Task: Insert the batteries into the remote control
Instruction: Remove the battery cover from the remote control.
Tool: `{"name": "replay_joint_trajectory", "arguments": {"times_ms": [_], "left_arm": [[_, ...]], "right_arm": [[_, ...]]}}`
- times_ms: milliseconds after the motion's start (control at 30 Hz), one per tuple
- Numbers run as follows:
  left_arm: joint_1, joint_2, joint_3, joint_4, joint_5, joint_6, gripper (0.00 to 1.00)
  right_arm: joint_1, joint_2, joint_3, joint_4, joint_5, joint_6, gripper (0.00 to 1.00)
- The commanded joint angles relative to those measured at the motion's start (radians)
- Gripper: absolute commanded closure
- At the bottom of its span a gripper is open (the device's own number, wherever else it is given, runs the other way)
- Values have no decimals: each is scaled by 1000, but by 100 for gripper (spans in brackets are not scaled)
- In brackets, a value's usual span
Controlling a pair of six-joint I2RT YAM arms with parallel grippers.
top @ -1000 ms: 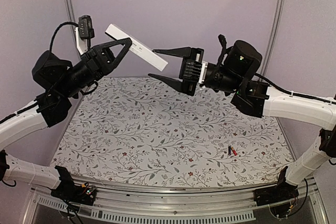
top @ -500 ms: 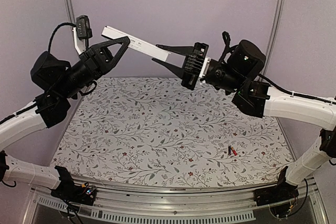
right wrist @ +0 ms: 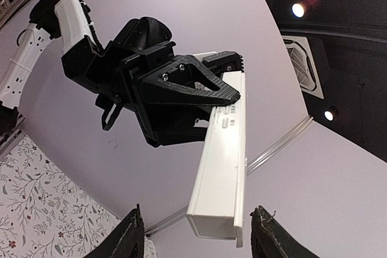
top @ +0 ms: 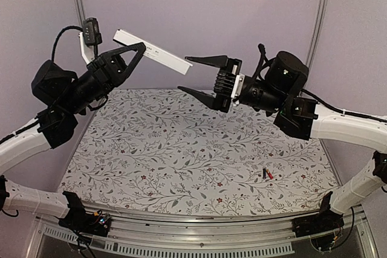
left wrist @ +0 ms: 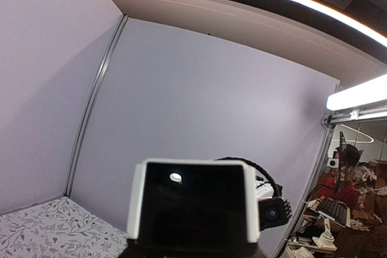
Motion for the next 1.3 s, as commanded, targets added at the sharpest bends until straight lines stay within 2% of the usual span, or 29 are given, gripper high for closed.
{"name": "replay_joint_trajectory", "arguments": {"times_ms": [0,233,500,867,967,1267], "left_arm": [[6,-13,-6,16,-12,22,100],[5,-11,-9,16,-4,24,100],[5,-13,-13,19,-7,16,100],[6,-5,-13,27,3,9,100],[5,-4,-14,31,4,8,100],[6,-2,-16,34,8,3,100]], "right_arm": [[7,-56,-17,-77,77,6,41],[7,-97,-26,-124,141,-17,46],[6,-79,11,-163,110,-37,66],[7,-64,35,-151,114,-43,77],[7,-57,46,-150,115,-45,83],[7,-48,53,-153,90,-45,89]]}}
